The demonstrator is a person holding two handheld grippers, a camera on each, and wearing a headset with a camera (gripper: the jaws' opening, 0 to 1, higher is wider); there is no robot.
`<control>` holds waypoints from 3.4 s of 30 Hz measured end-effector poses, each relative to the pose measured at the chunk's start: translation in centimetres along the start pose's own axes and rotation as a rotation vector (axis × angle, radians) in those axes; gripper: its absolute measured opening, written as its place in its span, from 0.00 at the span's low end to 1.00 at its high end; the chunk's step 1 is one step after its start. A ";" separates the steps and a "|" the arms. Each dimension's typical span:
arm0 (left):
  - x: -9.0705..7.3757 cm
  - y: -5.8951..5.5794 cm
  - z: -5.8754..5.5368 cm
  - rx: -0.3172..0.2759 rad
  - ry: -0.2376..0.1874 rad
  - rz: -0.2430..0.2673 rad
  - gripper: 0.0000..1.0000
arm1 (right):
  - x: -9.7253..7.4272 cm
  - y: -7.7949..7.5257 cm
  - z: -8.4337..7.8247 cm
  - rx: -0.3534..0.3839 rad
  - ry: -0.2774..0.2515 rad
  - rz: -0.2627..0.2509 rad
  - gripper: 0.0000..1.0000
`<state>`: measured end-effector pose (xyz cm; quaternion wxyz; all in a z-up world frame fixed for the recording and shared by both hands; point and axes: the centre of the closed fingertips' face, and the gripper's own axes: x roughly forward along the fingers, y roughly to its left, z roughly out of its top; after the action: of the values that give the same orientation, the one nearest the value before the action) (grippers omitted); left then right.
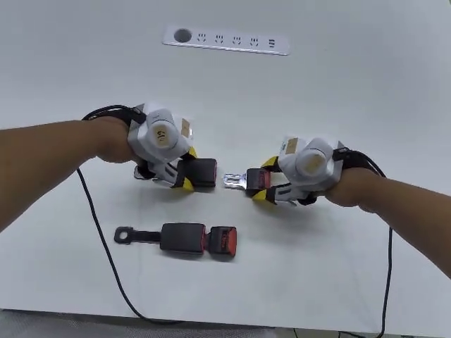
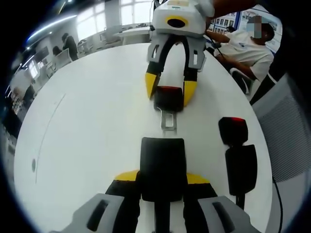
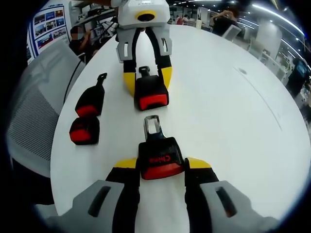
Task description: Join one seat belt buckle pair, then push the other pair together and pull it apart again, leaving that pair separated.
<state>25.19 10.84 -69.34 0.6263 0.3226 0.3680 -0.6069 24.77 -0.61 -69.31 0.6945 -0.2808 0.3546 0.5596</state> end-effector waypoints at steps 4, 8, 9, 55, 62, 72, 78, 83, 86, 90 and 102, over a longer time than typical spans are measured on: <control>0.0 0.0 0.0 0.001 -0.002 0.001 0.34 | -0.3 -0.2 -0.6 -0.002 0.003 -0.002 0.35; 0.1 0.1 -0.1 0.000 -0.004 0.002 0.34 | -0.6 -0.2 -1.2 0.000 0.003 0.000 0.35; 0.1 0.0 -0.1 -0.001 -0.004 0.002 0.34 | -0.7 -0.3 -1.3 -0.002 0.004 0.001 0.35; 0.0 -0.2 0.0 -0.004 0.002 0.004 0.35 | -4.0 -1.3 -6.5 0.031 0.024 -0.017 0.35; 0.1 -0.1 -0.1 -0.003 0.005 0.004 0.35 | -4.3 -1.5 -6.9 0.031 0.027 -0.018 0.35; 0.2 -0.2 0.0 0.012 0.003 0.010 0.35 | -4.4 -1.6 -7.0 0.022 0.034 -0.017 0.36; -0.5 -0.4 1.4 -0.128 -0.079 0.035 0.54 | -5.1 -2.1 -6.8 -0.031 0.042 -0.109 0.38; -2.4 0.5 2.5 -0.137 -0.123 0.122 0.65 | -5.9 -2.6 -5.7 0.125 -0.041 -0.190 0.46; -3.3 0.5 2.8 -0.231 -0.153 0.155 0.75 | -6.5 -3.7 -5.1 0.233 -0.104 -0.281 0.52; -4.7 1.7 2.9 -0.312 -0.209 0.257 0.95 | -8.5 -5.0 -3.8 0.382 -0.193 -0.435 0.54; -9.6 2.0 1.5 -0.530 -0.342 0.500 1.00 | -10.4 -4.0 -2.1 0.511 -0.317 -0.619 0.94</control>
<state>27.39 14.69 -60.40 0.8683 0.1238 0.3125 -0.3648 27.08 -9.12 -62.19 0.9226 -0.1034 0.2700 0.2553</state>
